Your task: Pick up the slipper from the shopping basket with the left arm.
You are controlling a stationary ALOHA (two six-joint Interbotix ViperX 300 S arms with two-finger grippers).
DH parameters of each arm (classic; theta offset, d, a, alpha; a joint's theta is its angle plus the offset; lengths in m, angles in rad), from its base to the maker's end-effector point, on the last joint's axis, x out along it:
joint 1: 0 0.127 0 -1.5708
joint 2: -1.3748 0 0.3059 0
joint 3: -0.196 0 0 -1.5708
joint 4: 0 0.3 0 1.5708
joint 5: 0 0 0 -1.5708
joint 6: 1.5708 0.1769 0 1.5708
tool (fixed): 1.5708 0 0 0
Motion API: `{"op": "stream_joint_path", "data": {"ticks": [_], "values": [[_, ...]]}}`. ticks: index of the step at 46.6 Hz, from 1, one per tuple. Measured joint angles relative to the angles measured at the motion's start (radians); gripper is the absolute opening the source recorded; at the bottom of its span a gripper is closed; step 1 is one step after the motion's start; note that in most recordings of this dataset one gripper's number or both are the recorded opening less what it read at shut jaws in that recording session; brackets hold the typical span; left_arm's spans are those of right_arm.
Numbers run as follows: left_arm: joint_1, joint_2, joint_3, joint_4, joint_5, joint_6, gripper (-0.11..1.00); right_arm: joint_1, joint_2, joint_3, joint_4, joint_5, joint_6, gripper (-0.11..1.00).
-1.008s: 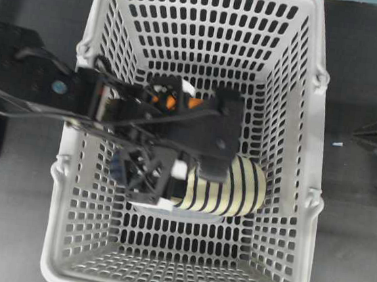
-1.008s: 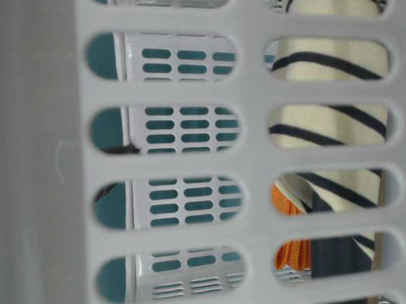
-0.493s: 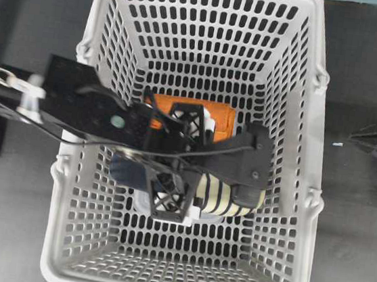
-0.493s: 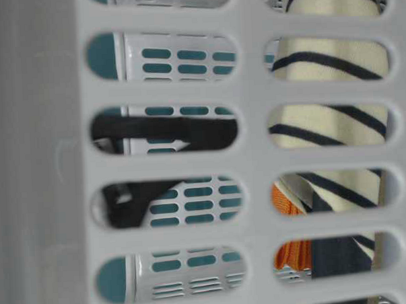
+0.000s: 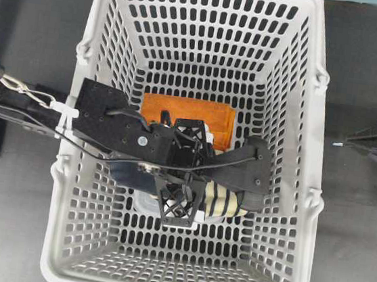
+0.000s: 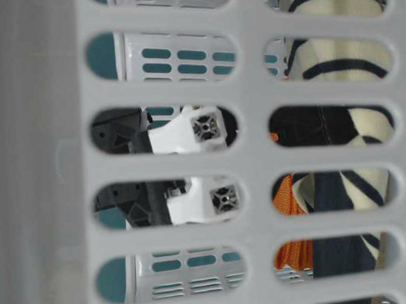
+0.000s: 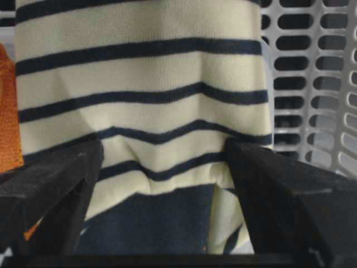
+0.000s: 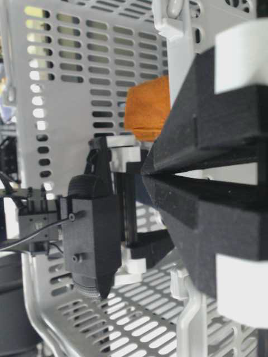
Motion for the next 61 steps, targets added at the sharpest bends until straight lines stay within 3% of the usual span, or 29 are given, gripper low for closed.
{"op": "stream_joint_path", "data": {"ticks": [3,11,16,31,52,61], "values": [[0.000,0.000,0.000,0.000,0.000,0.003,0.72,0.000,0.000,0.000,-0.002,0.000,0.000,-0.01],[0.002,-0.002,-0.002,0.000,0.003,0.012,0.26,0.000,0.000,0.000,0.000,0.000,0.000,0.00],[0.002,-0.008,-0.014,0.000,0.015,0.017,0.06,0.000,0.000,0.002,0.000,0.000,0.000,-0.01],[-0.002,-0.041,-0.158,0.002,0.189,0.017,0.06,0.000,-0.005,0.003,0.000,-0.002,0.000,-0.01],[-0.002,-0.011,-0.646,0.002,0.612,0.020,0.06,0.000,-0.040,0.017,0.000,0.000,0.002,-0.01],[0.005,0.041,-0.742,0.002,0.727,0.020,0.06,0.000,-0.043,0.018,0.000,0.000,0.005,-0.01]]}}
